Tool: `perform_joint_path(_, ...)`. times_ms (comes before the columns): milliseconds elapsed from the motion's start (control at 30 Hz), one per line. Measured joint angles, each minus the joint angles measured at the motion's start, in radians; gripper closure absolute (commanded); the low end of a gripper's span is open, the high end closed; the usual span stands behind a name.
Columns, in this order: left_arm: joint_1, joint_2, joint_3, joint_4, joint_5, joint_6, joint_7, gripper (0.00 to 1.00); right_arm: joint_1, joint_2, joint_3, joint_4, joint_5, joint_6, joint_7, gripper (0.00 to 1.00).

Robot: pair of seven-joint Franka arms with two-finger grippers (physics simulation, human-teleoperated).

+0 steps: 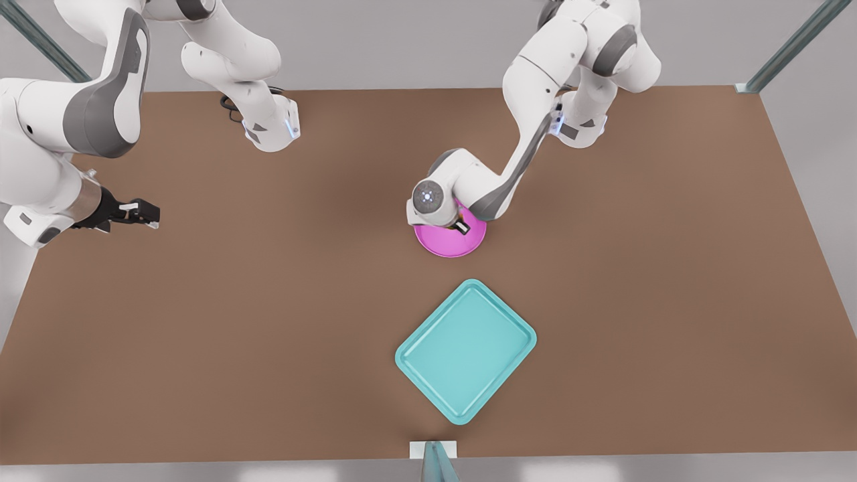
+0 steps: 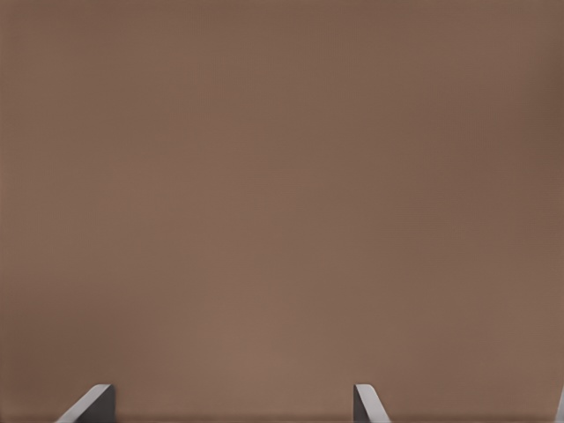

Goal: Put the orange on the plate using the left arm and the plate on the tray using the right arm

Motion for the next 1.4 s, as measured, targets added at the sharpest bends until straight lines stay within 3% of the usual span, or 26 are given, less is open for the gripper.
perform_joint_path(33, -0.002, 0.009, -0.001, -0.004, -0.005, -0.016, -0.032, 0.0, 0.0, 0.002, 0.0, 0.0, 0.0, 0.0, 0.0, 0.0)
perform_joint_path(167, -0.004, 0.029, -0.003, -0.007, -0.017, -0.055, -0.144, 0.0, 0.0, 0.005, 0.0, 0.0, 0.001, 0.0, 0.0, 0.0)
perform_joint_path(233, 0.007, -0.042, 0.045, 0.016, -0.021, -0.103, -0.187, 0.0, 0.0, 0.008, 0.0, -0.006, 0.006, 0.0, 0.0, 0.0)
perform_joint_path(333, 0.03, -0.28, 0.367, 0.093, -0.04, -0.269, -0.214, 0.0, 0.027, 0.101, -0.001, -0.089, 0.112, 0.0, 0.001, 0.0)
perform_joint_path(400, 0.039, -0.323, 0.583, 0.194, -0.06, -0.372, -0.217, 0.0, 0.149, 0.216, 0.0, -0.111, 0.225, 0.045, 0.009, 0.0)
perform_joint_path(467, 0.058, -0.332, 0.722, 0.255, -0.097, -0.447, -0.214, 0.0, 0.314, 0.273, 0.002, -0.162, 0.312, 0.148, 0.031, 0.0)
perform_joint_path(500, 0.128, -0.338, 0.695, 0.285, -0.108, -0.475, -0.213, 0.0, 0.394, 0.285, 0.003, -0.205, 0.344, 0.22, 0.046, 0.0)
perform_joint_path(567, 0.534, -0.379, 0.257, 0.339, -0.066, -0.512, -0.211, 0.0, 0.527, 0.302, 0.005, -0.3, 0.396, 0.387, 0.079, 0.0)
perform_joint_path(600, 0.643, -0.403, 0.12, 0.325, -0.026, -0.511, -0.21, 0.0, 0.564, 0.304, 0.021, -0.348, 0.419, 0.473, 0.094, 0.0)
perform_joint_path(667, 0.72, -0.403, 0.014, 0.33, 0.028, -0.51, -0.208, 0.0, 0.608, 0.313, 0.065, -0.421, 0.45, 0.637, 0.123, 0.0)
perform_joint_path(933, 0.757, -0.392, -0.003, 0.35, 0.09, -0.537, -0.201, 0.0, 0.717, 0.431, 0.11, -0.446, 0.486, 1.026, 0.21, 0.0)
perform_joint_path(1400, 0.76, -0.393, 0.001, 0.35, 0.096, -0.554, -0.196, 0.0, 0.735, 0.51, 0.159, -0.439, 0.49, 1.155, 0.29, 0.0)
